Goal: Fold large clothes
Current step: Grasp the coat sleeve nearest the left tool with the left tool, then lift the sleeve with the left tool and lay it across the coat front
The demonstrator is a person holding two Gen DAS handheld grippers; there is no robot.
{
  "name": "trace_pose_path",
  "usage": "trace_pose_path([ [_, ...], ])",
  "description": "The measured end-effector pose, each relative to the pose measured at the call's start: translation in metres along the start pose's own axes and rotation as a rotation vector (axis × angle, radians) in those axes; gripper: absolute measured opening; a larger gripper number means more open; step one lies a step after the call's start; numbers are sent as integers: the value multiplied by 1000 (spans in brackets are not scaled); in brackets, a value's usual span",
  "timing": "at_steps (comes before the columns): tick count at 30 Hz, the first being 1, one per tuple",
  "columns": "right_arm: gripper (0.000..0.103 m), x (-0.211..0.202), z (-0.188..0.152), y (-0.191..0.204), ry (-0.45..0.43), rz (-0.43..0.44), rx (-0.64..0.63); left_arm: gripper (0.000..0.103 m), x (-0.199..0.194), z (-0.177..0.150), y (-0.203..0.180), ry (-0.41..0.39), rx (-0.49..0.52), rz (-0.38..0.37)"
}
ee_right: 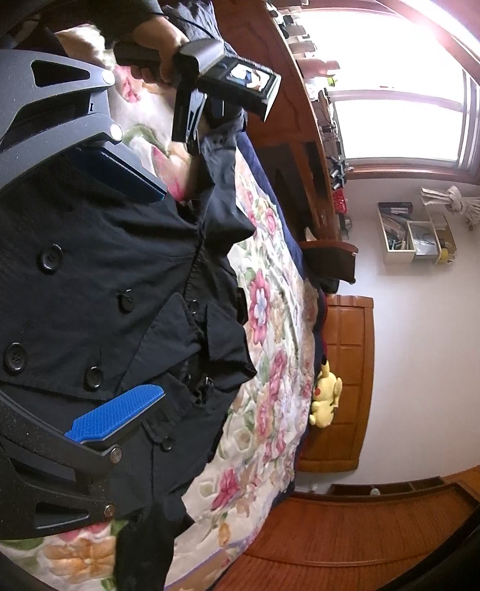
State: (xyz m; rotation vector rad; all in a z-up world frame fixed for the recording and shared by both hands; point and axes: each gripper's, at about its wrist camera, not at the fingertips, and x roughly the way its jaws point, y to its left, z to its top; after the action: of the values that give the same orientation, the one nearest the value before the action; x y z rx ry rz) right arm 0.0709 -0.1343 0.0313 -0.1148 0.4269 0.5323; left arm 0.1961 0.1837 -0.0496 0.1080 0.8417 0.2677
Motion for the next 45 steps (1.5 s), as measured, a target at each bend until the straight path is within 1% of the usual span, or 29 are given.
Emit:
trace_pose_path([
  [2, 99, 5, 1, -2, 10, 7, 2, 99, 10, 3, 1, 21, 1, 3],
  [4, 99, 7, 3, -5, 16, 15, 11, 88, 18, 7, 1, 37, 10, 15],
  [6, 99, 7, 4, -6, 15, 24, 17, 73, 27, 12, 2, 60, 15, 17],
  [10, 99, 6, 5, -8, 9, 32, 23, 55, 40, 17, 2, 90, 44, 54],
  [11, 99, 7, 4, -8, 8, 34, 24, 42, 42, 18, 2, 92, 48, 56],
  [12, 99, 6, 4, -9, 7, 36, 27, 16, 42, 19, 2, 90, 50, 40],
  [13, 99, 7, 3, -9, 5, 37, 28, 9, 40, 19, 2, 86, 46, 7],
  [14, 99, 6, 3, -10, 5, 38, 29, 8, 36, 19, 0, 81, 45, -13],
  [15, 99, 7, 3, -11, 5, 38, 31, 5, 31, 21, -3, 69, 54, -9],
  [16, 99, 6, 3, -11, 4, 38, 33, 4, 22, 22, -8, 42, 69, 6],
  [18, 99, 5, 3, -12, 0, 40, 37, 4, 9, 27, -13, 10, 76, 10],
  [22, 99, -2, 5, -13, -16, 37, 40, 3, -23, 39, -21, -50, 67, -15],
  [24, 99, -6, 5, -14, -27, 27, 35, 3, -41, 45, -27, -81, 59, -44],
  [25, 99, -8, 5, -14, -33, 21, 33, 3, -51, 50, -31, -98, 61, -70],
  [27, 99, -13, 4, -17, -42, 11, 35, 3, -68, 53, -45, -122, 75, -100],
  [31, 99, -17, 3, -21, -50, -7, 40, 3, -93, 51, -76, -148, 124, -152],
  [35, 99, -21, 1, -20, -53, -16, 40, 3, -103, 44, -95, -146, 139, -185],
  [38, 99, -23, 2, -19, -55, -16, 37, 4, -106, 38, -102, -136, 138, -181],
  [41, 99, -26, 1, -21, -59, -18, 37, 9, -107, 30, -101, -119, 123, -189],
  [42, 99, -26, 1, -21, -60, -17, 38, 14, -109, 26, -100, -115, 119, -194],
  [43, 99, -26, 2, -22, -60, -17, 40, 17, -110, 22, -98, -117, 115, -200],
  [45, 99, -26, 2, -23, -60, -19, 42, 31, -115, 17, -94, -126, 110, -199],
])
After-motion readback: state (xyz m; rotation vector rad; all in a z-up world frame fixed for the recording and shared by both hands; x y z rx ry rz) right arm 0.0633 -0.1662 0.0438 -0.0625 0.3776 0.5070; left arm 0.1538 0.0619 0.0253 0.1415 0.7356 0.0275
